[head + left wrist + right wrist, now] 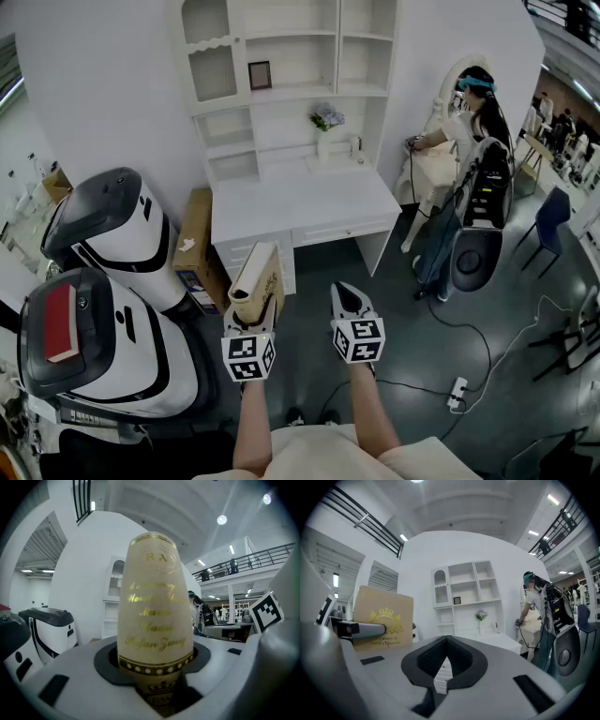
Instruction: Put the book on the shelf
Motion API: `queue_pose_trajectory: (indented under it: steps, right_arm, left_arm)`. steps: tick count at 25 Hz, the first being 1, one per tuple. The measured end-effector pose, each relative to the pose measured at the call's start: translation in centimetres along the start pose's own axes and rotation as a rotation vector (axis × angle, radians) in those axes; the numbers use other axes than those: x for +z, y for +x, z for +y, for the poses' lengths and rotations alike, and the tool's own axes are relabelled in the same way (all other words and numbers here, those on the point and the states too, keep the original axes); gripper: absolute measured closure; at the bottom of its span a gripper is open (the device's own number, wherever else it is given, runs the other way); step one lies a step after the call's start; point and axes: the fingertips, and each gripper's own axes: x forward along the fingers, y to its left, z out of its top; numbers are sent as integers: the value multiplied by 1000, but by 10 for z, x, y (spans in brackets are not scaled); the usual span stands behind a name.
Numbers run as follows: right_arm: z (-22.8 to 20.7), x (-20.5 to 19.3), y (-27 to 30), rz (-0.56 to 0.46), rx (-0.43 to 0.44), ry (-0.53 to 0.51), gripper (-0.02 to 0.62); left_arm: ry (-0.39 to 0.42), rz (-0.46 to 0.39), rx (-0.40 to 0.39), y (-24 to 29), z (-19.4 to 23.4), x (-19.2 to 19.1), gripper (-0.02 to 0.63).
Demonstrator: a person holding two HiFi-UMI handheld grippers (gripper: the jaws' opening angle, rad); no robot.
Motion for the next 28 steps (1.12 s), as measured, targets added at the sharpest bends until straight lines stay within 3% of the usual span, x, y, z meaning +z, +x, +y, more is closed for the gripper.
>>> queue_pose_trajectory:
  steps: [10, 15, 23, 28]
  right_arm:
    - [12, 6, 14, -25, -11, -4, 569]
    - [13, 15, 18, -65, -57, 31, 569]
    - [19, -10, 17, -99, -118, 101, 569]
    - [30, -17, 39, -77, -92, 75, 569]
  left_arm:
    - [19, -36, -25, 6, 15, 12, 370]
    - [32, -57, -47, 6, 26, 22, 370]
    - [17, -83, -60, -3, 52, 18, 370]
    - [-18, -92, -39, 2, 77, 13, 370]
